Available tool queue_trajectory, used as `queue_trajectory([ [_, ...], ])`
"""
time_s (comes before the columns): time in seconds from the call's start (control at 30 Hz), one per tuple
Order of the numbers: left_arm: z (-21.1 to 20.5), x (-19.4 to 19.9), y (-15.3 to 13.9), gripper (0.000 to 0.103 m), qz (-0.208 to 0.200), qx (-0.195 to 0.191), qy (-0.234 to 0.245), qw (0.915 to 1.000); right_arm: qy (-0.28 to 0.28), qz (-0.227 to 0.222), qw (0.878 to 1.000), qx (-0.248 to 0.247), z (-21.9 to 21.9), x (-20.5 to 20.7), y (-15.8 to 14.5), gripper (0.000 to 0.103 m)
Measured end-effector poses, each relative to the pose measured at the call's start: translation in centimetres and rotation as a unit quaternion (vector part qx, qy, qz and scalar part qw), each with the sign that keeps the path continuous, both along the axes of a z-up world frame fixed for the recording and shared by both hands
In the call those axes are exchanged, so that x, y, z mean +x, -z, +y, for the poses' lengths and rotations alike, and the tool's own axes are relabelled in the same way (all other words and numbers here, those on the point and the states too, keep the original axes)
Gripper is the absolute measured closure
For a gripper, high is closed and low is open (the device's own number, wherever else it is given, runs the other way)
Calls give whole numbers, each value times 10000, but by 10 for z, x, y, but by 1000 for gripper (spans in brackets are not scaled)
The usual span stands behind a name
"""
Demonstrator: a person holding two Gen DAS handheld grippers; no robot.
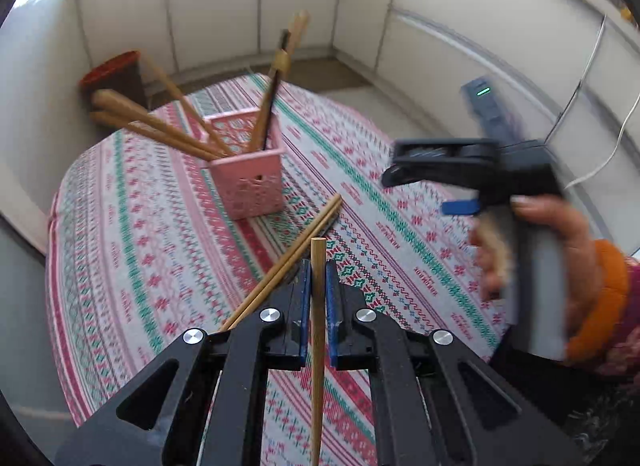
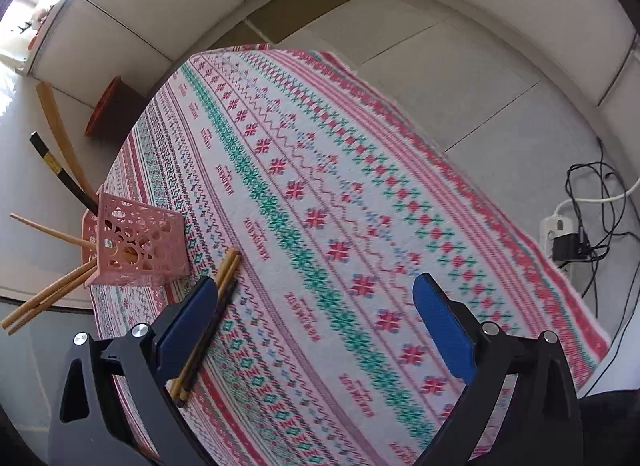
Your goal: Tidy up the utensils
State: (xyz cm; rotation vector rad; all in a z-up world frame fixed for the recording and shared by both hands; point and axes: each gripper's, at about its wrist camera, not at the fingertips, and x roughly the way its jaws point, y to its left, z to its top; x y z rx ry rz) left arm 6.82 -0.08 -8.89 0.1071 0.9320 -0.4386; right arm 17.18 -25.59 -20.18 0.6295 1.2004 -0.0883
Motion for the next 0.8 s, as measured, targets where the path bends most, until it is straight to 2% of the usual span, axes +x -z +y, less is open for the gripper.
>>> queue_trajectory([
  [0.03,8,-6,-4,97,-81,-88,-61,9999,-18,161,9999,0,9,7,5,19],
  [0.1,21,-13,-14,97,-232,-274,-163,9992,-70,417,9991,-47,23,15,12,35],
  [0.17,29,-15,-22,97,-347,-432,-223,9982,-57,606,9981,-108,34,20,17,41],
  [0.37,49,-13,-38,97,-494,-910,-293,9942,-12,805,9963,-294,58,23,21,44],
  [0.53,62,-14,-39,97,-514,-1078,-348,9922,81,957,9936,-592,73,31,22,44],
  [0.8,75,-17,-49,97,-629,-1248,-487,9890,-26,1063,9853,-1335,116,39,29,44],
])
